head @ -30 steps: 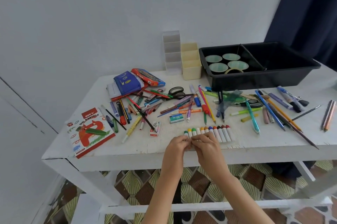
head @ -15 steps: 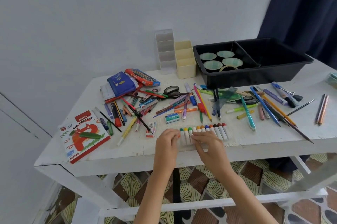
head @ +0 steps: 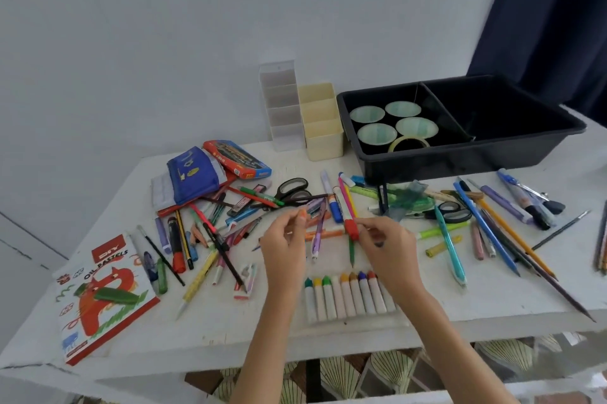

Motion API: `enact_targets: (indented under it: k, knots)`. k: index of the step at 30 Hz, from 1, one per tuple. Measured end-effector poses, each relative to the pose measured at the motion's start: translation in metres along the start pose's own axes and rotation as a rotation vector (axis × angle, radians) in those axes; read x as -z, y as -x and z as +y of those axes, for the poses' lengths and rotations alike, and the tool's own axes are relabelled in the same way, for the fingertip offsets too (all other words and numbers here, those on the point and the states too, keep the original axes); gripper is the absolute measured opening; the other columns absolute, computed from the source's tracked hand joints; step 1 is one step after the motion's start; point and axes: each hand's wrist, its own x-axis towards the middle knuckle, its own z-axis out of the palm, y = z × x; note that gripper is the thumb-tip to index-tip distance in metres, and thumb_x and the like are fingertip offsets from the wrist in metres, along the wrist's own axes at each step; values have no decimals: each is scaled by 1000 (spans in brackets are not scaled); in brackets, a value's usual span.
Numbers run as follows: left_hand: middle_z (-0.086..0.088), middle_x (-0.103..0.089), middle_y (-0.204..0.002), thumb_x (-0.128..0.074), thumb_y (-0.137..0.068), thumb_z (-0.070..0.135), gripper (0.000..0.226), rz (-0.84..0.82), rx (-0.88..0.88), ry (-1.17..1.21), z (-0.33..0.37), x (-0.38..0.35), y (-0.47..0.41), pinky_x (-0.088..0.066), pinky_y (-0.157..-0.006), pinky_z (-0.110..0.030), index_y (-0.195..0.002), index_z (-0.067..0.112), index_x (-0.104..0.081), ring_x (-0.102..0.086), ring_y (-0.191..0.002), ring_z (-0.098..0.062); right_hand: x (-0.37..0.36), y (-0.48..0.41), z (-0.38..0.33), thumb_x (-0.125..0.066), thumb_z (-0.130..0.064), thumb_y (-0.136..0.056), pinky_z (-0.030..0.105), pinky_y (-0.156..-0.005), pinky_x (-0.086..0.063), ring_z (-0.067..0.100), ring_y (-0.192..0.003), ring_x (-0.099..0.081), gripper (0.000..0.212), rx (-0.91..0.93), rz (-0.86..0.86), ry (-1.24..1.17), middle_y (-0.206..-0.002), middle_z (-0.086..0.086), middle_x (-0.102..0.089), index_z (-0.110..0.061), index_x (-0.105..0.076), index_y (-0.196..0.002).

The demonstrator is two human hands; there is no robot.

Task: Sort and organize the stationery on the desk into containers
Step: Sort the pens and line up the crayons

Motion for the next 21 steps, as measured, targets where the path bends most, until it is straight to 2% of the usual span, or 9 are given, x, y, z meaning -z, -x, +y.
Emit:
enact_targets:
  k: [3,5,7,10,12,14,18,21]
  knots:
    - [3,-70,-95,-53,-94,24,23,-27,0,32,7,-29,-21,-49,-77,-11,-108,12,-67,-63,-87,-2,0,-39,7,-60,-9,-89,11,-76,-42,12,-86,-61,18,26,11,54,-94,-2,-67,-10,-71,-104]
    - [5,-68,-93,-52,-94,23,22,-55,5,31,10,-44,-35,-46,-73,-7,-108,13,-67,-62,-84,0,-1,-65,8,-56,-6,-90,19,-83,-44,18,-94,-61,21,63,-19,129,-101,4,-68,-7,-69,-107]
    - [7,-68,-93,-52,-94,26,23,-69,12,13,11,-57,-46,-47,-74,-9,-108,14,-66,-62,-86,0,-4,-87,8,-49,-5,-93,26,-90,-42,24,-105,-58,24,113,-117,216,-110,11,-66,-3,-67,-110]
    - [4,-69,-95,-52,-94,30,25,-57,46,5,7,-67,-57,-50,-80,-16,-108,16,-67,-63,-89,-5,-17,-112,13,-43,-2,-96,27,-98,-36,26,-119,-48,29,200,-285,369,-125,15,-56,-1,-57,-121]
    - [5,-70,-93,-53,-94,27,20,-35,77,29,4,-68,-60,-49,-78,-14,-105,19,-67,-64,-87,-4,-30,-124,22,-43,2,-94,28,-107,-31,25,-131,-37,41,237,-351,480,-141,13,-42,-4,-44,-135]
    - [4,-70,-93,-54,-94,24,19,5,103,45,0,-65,-62,-50,-79,-15,-105,17,-68,-64,-87,-4,-41,-131,30,-45,3,-92,28,-111,-29,23,-133,-34,48,277,-399,574,-147,13,-35,-4,-37,-139]
    - [7,-70,-92,-54,-94,22,20,77,163,44,-7,-55,-61,-45,-73,-6,-105,15,-68,-63,-86,0,-49,-138,37,-46,6,-89,32,-106,-36,26,-118,-49,36,317,-333,615,-128,14,-54,-2,-54,-122]
    - [6,-71,-93,-55,-93,26,20,98,182,38,-12,-47,-55,-47,-75,-10,-104,17,-69,-64,-88,-3,-49,-137,36,-54,14,-79,39,-91,-48,34,-95,-60,24,374,-243,586,-100,19,-65,3,-65,-97]
